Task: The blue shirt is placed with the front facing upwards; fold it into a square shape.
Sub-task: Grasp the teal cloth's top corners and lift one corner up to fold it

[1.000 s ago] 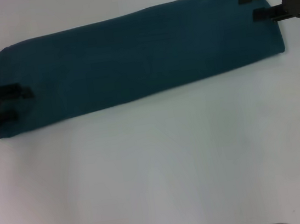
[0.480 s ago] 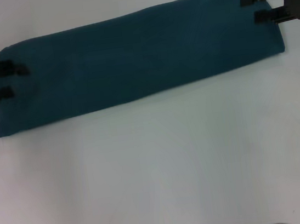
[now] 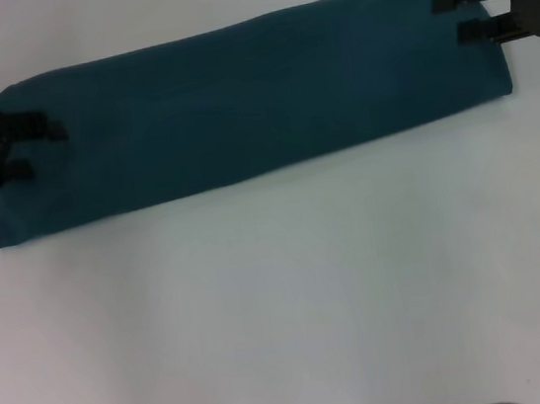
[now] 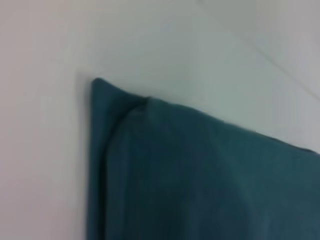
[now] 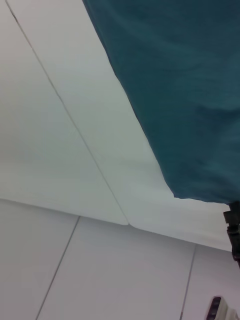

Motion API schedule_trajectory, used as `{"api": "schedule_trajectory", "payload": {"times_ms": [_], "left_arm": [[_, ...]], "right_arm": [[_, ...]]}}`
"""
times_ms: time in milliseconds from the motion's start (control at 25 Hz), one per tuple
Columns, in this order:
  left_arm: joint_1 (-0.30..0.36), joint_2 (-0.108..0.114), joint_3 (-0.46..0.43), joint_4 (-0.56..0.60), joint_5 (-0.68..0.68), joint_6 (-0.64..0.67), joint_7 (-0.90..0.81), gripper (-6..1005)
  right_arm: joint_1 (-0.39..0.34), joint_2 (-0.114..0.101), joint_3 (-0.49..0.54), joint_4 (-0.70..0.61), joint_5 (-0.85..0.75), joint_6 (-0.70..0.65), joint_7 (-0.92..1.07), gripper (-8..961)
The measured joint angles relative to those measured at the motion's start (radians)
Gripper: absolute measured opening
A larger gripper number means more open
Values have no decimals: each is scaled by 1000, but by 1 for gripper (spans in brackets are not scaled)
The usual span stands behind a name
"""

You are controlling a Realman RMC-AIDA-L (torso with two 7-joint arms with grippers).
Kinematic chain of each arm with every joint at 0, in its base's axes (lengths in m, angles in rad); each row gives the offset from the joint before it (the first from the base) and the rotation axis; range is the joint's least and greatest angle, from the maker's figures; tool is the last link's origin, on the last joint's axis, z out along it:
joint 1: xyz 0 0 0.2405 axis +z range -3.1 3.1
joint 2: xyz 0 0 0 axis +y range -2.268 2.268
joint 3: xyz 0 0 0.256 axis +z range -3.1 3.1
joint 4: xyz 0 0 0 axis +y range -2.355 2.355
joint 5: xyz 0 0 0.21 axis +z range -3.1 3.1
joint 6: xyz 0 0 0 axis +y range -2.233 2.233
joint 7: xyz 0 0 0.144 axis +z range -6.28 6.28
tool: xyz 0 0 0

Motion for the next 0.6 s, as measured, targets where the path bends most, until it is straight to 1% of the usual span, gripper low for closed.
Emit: {"api": "schedule_trajectory", "payload": {"times_ms": [200, 360, 600], "left_arm": [[0, 1, 2, 1, 21, -6, -4, 793], [-13, 1, 0, -2, 56, -3, -17, 792], [-24, 1, -9, -33, 25, 8, -22, 793]], "right_arm": [[0, 0, 0, 0, -1, 0, 2, 865], [0, 0, -2, 0, -1, 0, 3, 865], [1, 0, -2, 0, -1, -7, 4, 865]]}}
